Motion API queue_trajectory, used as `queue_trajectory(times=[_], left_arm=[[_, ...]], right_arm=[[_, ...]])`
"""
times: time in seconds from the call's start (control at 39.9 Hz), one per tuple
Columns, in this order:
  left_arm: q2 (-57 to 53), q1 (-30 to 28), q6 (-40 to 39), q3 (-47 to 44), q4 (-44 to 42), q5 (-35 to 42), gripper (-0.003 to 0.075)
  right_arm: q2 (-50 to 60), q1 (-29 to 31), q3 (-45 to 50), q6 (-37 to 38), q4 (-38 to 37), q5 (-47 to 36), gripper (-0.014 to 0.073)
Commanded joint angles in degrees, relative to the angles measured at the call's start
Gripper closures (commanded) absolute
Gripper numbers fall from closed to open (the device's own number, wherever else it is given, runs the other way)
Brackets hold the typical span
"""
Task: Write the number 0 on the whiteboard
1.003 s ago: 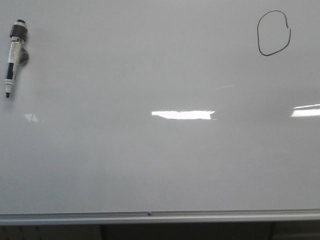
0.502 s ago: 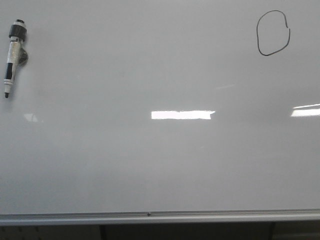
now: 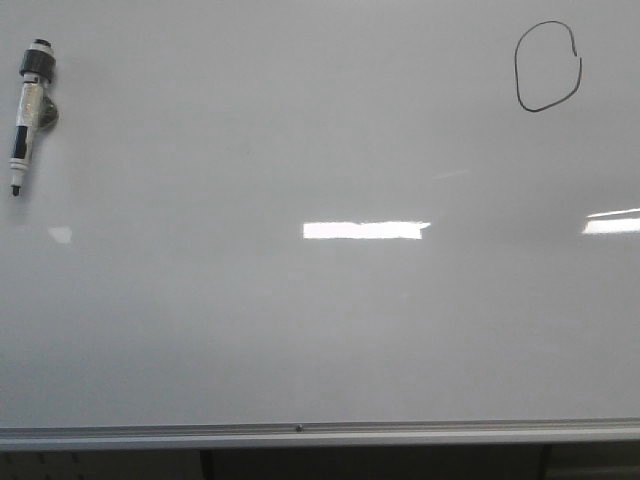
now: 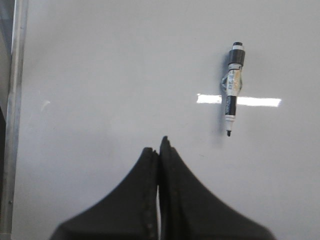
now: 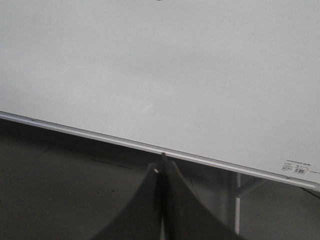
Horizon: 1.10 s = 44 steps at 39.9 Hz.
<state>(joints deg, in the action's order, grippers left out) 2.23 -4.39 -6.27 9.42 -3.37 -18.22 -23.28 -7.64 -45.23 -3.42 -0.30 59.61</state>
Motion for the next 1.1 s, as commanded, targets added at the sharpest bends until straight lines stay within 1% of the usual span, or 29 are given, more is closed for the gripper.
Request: queue_trajectory(times=[0.0, 0.1, 0.18, 0.23, 0.7, 0.85, 1.08], left_arm=[[-2.71, -1.01, 0.03, -4.52, 0.46, 11.22, 0.0739], [-3.6, -0.38, 0.03, -8.95, -0.24, 16.33, 0.0739], [-3.6, 0.89, 0.03, -11.21, 0.8, 19.38, 0.0739], [-3.6, 1.52, 0.03, -10.89, 0.8, 17.68, 0.0739], [-3.46, 2.05, 0.81, -11.02, -2.13, 18.22, 0.0739], [-3.57, 2.05, 7.7, -11.02, 3.05, 19.46, 0.0739], [-3.57, 2.09, 7.81, -11.02, 3.37, 21.41, 0.0739]], right_arm=[[-0.33, 0.31, -1.35, 0.14, -0.75, -3.43, 0.0662], [-0.33, 0.31, -1.35, 0.14, -0.75, -3.43, 0.0662], [-0.33, 0.31, -1.35, 0.14, -0.75, -3.36, 0.0662], [-0.33, 0.31, -1.35, 0.14, -0.75, -3.29, 0.0662], [-0.33, 0.31, -1.35, 0.14, -0.75, -3.24, 0.0662], [-0.33, 0.31, -1.35, 0.14, -0.75, -3.24, 0.0662], [-0.33, 0.31, -1.35, 0.14, -0.75, -3.24, 0.0662]])
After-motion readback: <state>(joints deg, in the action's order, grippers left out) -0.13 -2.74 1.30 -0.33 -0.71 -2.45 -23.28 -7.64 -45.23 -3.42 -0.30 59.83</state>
